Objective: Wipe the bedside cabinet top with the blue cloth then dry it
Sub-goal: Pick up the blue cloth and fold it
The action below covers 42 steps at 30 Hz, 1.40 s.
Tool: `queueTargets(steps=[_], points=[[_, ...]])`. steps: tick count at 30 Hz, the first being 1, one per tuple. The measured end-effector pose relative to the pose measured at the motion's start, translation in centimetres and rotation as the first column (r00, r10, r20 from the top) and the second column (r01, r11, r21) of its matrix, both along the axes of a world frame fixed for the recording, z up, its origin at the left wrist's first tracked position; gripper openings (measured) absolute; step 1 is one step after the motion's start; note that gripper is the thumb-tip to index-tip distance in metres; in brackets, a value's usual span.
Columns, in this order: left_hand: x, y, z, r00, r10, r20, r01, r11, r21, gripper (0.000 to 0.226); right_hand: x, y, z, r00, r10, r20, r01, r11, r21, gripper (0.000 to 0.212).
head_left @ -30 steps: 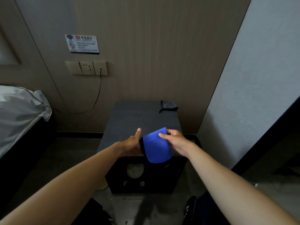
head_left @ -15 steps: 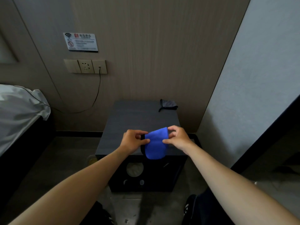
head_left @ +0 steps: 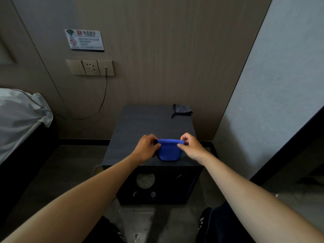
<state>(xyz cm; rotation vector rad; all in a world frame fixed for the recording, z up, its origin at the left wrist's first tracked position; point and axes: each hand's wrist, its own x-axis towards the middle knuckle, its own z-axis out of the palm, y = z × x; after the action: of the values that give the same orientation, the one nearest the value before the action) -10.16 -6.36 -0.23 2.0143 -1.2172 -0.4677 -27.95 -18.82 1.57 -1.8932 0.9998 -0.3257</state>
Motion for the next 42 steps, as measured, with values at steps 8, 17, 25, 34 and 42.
queueTargets(steps=[8, 17, 25, 34, 42], points=[[-2.2, -1.5, -0.6, 0.976, 0.174, -0.129, -0.195, 0.966, -0.171, 0.006, 1.9, -0.2, -1.3, 0.935, -0.282, 0.214, 0.225, 0.940, 0.256, 0.023], [-0.8, -7.8, -3.2, 0.927, 0.208, -0.312, -0.259, 0.957, -0.130, 0.024, 3.0, -4.7, -4.7, 0.880, -0.394, 0.267, 0.357, 0.917, 0.177, 0.034], [2.7, -16.2, -5.9, 0.972, 0.163, -0.169, -0.177, 0.982, -0.068, 0.021, 5.0, -13.4, -7.2, 0.871, -0.440, 0.220, 0.437, 0.897, 0.067, 0.032], [6.1, -25.5, -8.4, 0.987, 0.161, 0.017, -0.158, 0.981, -0.108, 0.026, 8.6, -22.9, -10.3, 0.888, -0.424, 0.176, 0.453, 0.870, -0.194, 0.022], [7.4, -28.2, -9.8, 0.938, 0.181, 0.294, -0.131, 0.975, -0.179, 0.032, 10.3, -25.9, -12.7, 0.876, -0.482, 0.015, 0.452, 0.809, -0.377, 0.016]])
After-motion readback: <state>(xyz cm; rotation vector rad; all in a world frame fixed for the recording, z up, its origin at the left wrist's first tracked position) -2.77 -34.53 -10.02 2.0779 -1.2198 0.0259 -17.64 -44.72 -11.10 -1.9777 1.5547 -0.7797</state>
